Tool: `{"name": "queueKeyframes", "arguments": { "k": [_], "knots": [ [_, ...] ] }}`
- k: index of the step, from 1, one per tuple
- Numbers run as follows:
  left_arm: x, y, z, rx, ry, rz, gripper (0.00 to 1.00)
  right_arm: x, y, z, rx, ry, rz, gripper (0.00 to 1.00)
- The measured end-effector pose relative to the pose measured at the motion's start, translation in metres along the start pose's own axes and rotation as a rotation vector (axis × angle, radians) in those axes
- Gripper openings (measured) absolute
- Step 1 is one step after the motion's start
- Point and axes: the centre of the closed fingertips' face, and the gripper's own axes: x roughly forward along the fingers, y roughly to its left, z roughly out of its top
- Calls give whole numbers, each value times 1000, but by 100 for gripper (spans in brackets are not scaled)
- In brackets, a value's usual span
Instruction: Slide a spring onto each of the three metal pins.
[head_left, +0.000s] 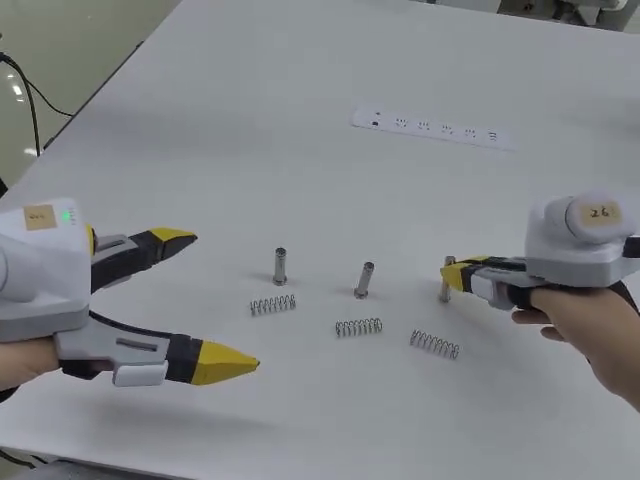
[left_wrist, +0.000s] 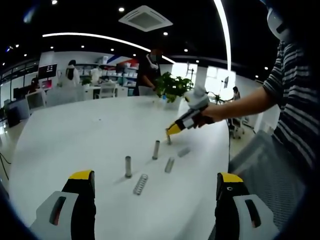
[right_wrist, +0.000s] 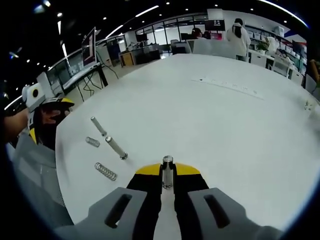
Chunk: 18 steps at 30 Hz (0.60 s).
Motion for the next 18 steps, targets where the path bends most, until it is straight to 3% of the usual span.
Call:
{"name": "queueKeyframes", "arguments": {
  "k": [18],
  "knots": [
    [-3, -1, 0, 0, -6, 7, 99, -8, 3, -8, -83, 11, -29, 5]
  ]
}}
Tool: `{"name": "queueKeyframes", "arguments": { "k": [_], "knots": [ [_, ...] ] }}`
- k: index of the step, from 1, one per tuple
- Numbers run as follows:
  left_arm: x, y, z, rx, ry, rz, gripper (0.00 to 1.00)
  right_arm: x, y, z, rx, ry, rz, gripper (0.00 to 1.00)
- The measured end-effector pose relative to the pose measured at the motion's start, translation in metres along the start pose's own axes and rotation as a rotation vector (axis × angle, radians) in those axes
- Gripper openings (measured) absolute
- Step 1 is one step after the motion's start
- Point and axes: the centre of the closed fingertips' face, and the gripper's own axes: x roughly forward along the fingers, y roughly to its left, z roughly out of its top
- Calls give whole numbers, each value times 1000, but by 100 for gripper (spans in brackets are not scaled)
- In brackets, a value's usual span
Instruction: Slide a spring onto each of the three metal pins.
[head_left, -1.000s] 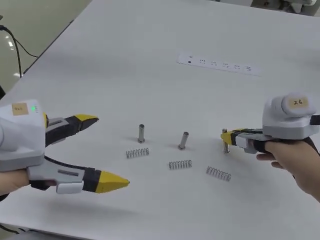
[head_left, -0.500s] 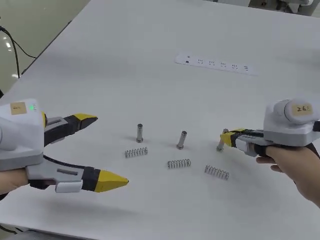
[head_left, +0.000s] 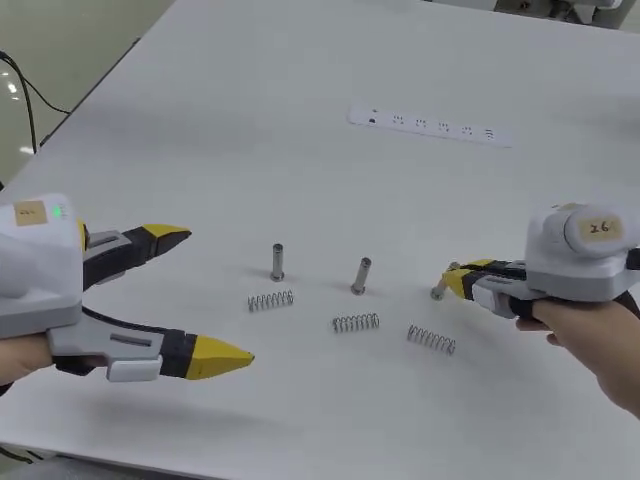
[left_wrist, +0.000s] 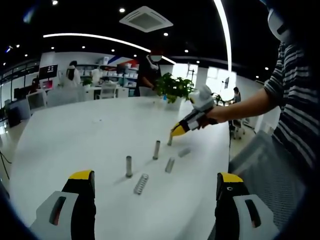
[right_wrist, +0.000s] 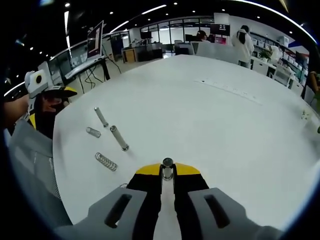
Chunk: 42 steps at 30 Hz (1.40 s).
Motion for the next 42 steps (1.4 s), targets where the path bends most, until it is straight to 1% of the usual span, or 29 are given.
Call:
{"name": "queueKeyframes", "arguments": {
  "k": [4, 9, 16, 20, 24, 27, 32, 34, 38, 42],
  "knots": [
    [0, -2, 1, 1, -2, -1, 99, -1, 0, -1, -17, 5, -2, 5],
    [1, -5, 1, 5, -2, -8, 99, -1, 0, -2, -58, 18, -4, 5],
    [-1, -4, 2, 3, -5, -4, 99, -2, 3, -2, -61, 17, 7, 6],
    [-1, -5, 0, 3, -1, -4, 99, -2, 4, -3, -55, 18, 7, 10],
    [-1, -4, -1, 0, -1, -4, 99, -3, 4, -1, -40, 9, 7, 14],
    [-1, -4, -1, 0, 0, -4, 99, -4, 4, -1, -38, 8, 5, 15],
    [0, -3, 1, -1, -3, -5, 99, -5, 6, 0, -25, 2, 5, 24],
    [0, -3, 1, -2, -5, -4, 99, -6, 6, 1, -26, -6, 3, 25],
    [0, -3, 1, -3, -2, -7, 99, -7, 8, 2, 1, -19, 10, 30],
    [1, -3, 0, -4, -1, -8, 99, -9, 10, 1, 2, -22, 16, 31]
  ]
}}
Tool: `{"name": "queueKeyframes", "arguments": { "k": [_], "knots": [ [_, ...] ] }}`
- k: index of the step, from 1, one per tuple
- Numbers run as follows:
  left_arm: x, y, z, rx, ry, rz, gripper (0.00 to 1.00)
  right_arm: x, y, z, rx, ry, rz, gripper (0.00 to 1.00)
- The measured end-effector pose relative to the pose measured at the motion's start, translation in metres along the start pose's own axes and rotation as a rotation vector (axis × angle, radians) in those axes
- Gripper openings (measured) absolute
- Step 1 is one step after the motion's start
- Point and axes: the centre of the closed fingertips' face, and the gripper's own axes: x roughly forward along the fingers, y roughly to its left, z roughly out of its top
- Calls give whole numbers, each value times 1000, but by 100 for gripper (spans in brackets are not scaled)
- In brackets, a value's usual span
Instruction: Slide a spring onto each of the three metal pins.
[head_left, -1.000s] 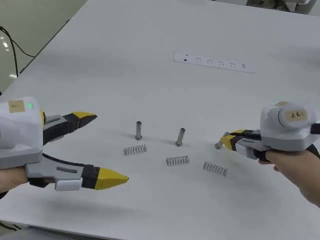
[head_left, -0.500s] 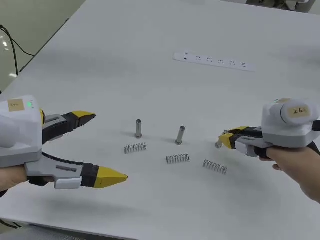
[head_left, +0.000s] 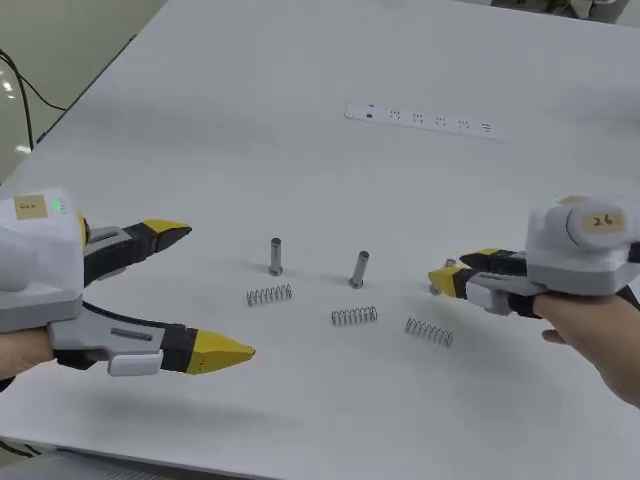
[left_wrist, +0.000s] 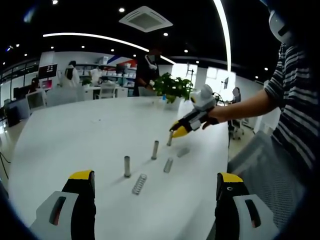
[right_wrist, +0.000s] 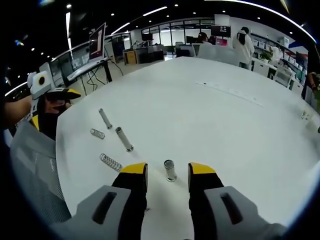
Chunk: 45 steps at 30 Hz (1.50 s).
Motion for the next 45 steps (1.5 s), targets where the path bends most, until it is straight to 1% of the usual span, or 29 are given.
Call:
{"name": "queueKeyframes", "arguments": {
  "k": [4, 6, 13, 17, 18, 21, 23, 24, 27, 29, 30, 34, 36, 39, 40, 41, 45],
  "knots": [
    [0, 1, 0, 4, -1, 1, 99, -4, 0, -1, 3, -3, -2, 32],
    [0, 1, 2, 2, -9, 2, 99, -6, 1, -1, 4, -7, -3, 32],
    [0, 1, 2, 5, -7, -3, 99, -17, -2, 1, 22, -38, -4, 32],
    [0, 0, 0, 12, -1, -14, 99, -25, -2, 1, 18, -47, -2, 32],
    [0, -1, 0, 14, 1, -17, 99, -28, -2, -1, 13, -42, -3, 32],
    [0, 2, -3, 14, 8, -16, 99, -32, 0, -3, -4, -35, 11, 31],
    [0, 4, -5, 14, 12, -14, 99, -34, 7, -6, -38, -21, 47, 30],
    [0, 5, -6, 12, 13, -13, 99, -35, 10, -9, -81, -7, 58, 29],
    [0, 5, -8, 8, 16, -11, 99, -35, 12, -18, -176, 50, 53, 30],
    [0, 6, -10, 4, 22, -12, 99, -34, 18, -22, -215, 66, 72, 30],
    [0, 6, -12, 1, 27, -13, 99, -33, 21, -22, -217, 66, 81, 30],
    [-1, 6, -16, -2, 34, -12, 99, -31, 30, -28, -304, 104, 116, 29],
    [-2, 6, -15, 0, 33, -11, 99, -30, 36, -30, -336, 120, 134, 28],
    [-2, 6, -14, 0, 29, -10, 99, -26, 39, -36, -389, 147, 159, 26],
    [-2, 6, -14, -1, 28, -10, 99, -25, 40, -37, -418, 158, 164, 26],
    [-1, 6, -13, -1, 28, -8, 99, -23, 40, -38, -427, 161, 161, 26],
    [-2, 5, -13, -1, 29, -9, 99, -19, 42, -43, -455, 183, 178, 25]
  ]
}}
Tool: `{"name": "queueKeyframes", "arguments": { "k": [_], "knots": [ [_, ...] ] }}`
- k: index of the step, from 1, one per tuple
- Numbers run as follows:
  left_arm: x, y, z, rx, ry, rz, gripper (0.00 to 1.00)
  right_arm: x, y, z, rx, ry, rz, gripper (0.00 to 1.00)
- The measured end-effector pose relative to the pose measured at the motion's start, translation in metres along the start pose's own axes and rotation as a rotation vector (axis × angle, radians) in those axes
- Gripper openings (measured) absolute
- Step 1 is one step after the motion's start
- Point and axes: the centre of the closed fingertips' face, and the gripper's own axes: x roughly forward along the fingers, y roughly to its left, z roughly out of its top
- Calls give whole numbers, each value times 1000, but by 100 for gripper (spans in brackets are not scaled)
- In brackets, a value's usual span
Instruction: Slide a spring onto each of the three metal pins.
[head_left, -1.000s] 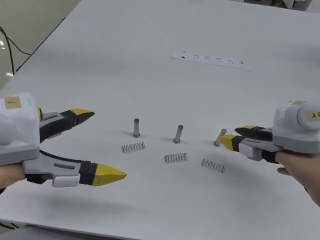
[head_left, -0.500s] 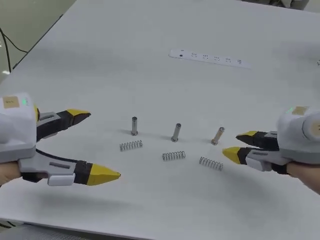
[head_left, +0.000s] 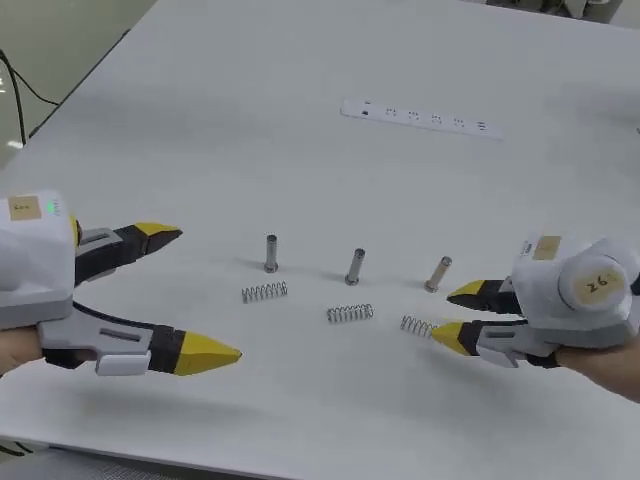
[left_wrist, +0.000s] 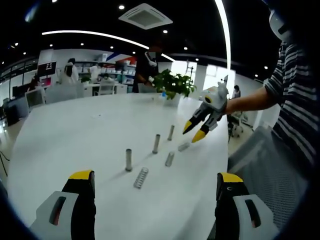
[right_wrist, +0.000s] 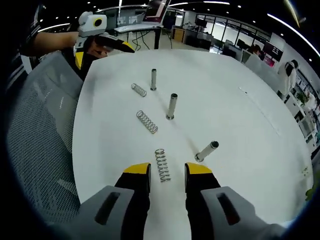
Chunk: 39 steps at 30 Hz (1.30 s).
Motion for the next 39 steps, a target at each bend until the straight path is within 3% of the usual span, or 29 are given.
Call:
{"name": "queueKeyframes", "arguments": {
  "k": [10, 15, 24, 34, 39],
  "knots": [
    [-1, -2, 0, 1, 1, -1, 99, 9, 8, -12, -159, 96, 66, 19],
    [0, -2, 2, -2, -3, 0, 99, 16, 6, -9, -164, 107, 77, 14],
    [-1, -3, 2, 1, 0, 2, 99, 23, 9, -22, -162, 168, 98, 9],
    [0, -6, 1, 4, 7, -4, 99, 23, 9, -23, -160, 163, 101, 8],
    [-3, -6, 2, 4, 3, -4, 99, 17, 13, -18, -202, 156, 93, 8]
  ]
}}
